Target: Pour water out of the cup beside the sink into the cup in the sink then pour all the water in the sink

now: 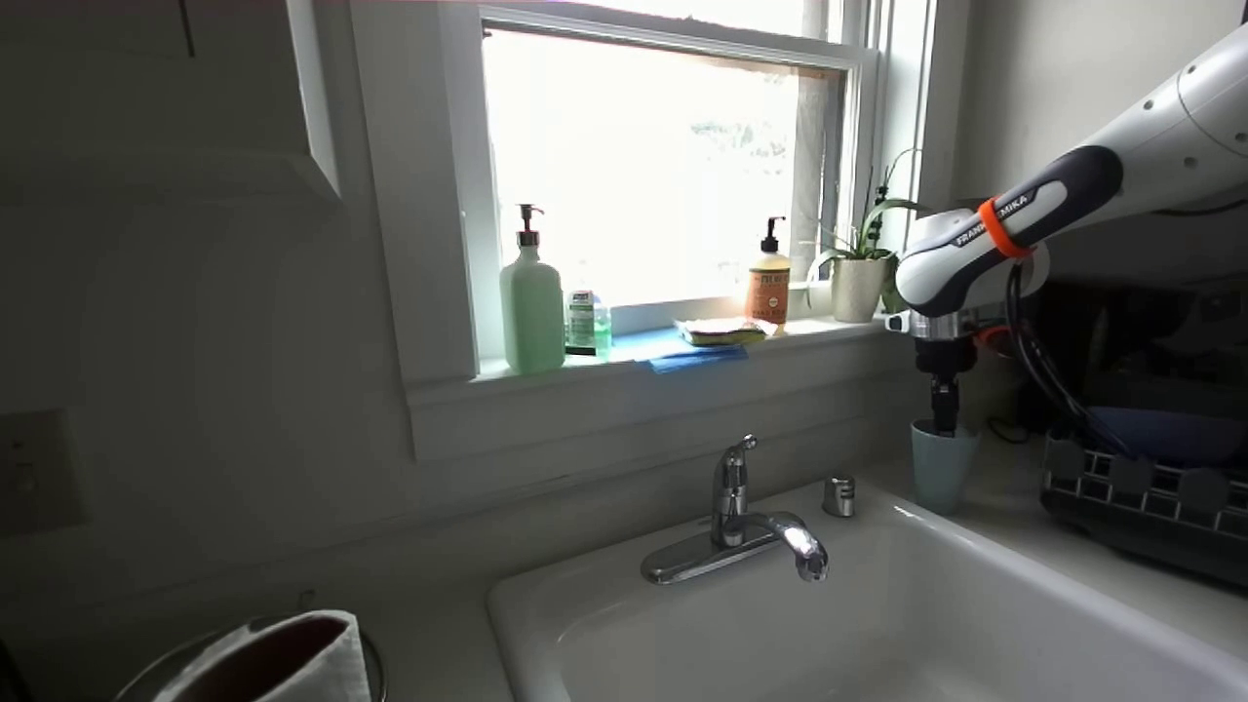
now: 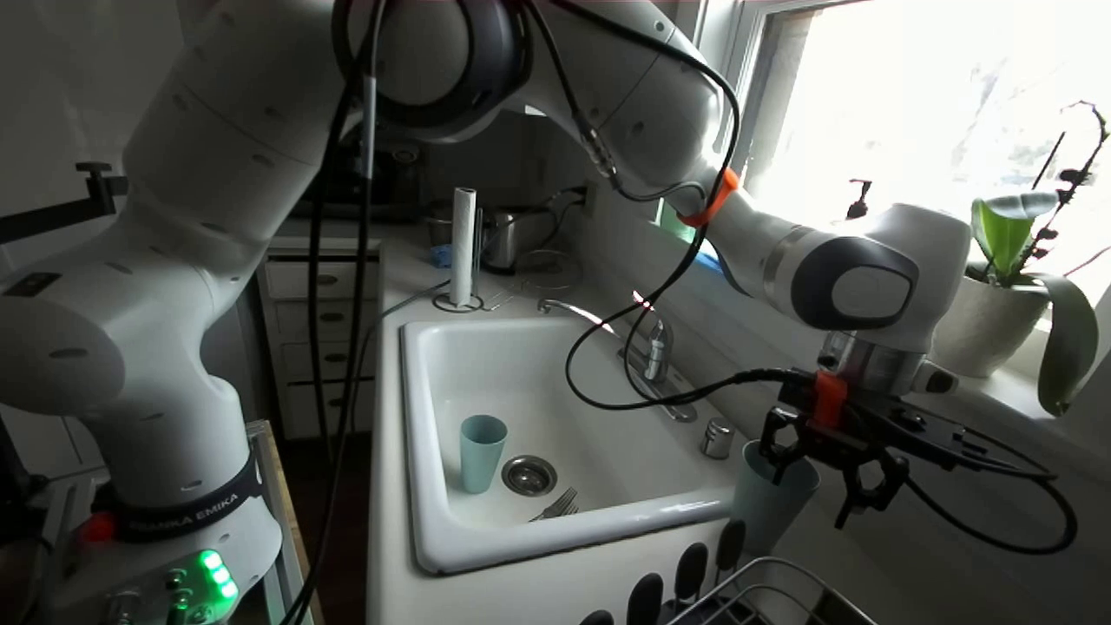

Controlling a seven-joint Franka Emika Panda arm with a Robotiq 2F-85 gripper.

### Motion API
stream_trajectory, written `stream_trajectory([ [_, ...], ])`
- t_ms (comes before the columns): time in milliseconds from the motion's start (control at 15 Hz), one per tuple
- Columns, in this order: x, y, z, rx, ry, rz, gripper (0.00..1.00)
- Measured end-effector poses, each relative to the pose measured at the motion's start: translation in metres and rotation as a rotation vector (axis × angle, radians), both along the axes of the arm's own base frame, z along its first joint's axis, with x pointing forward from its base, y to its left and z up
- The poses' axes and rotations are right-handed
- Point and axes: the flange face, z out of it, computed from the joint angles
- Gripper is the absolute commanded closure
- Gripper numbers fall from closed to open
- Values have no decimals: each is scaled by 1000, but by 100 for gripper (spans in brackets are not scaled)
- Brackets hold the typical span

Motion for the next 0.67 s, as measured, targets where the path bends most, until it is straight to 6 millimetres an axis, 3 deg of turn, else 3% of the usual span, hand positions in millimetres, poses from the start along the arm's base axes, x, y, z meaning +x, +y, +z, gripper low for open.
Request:
stream_trajectory([
  [400,4,5,5,5,-2,11,98],
  [667,5,6,15,-3,-10,16,99],
])
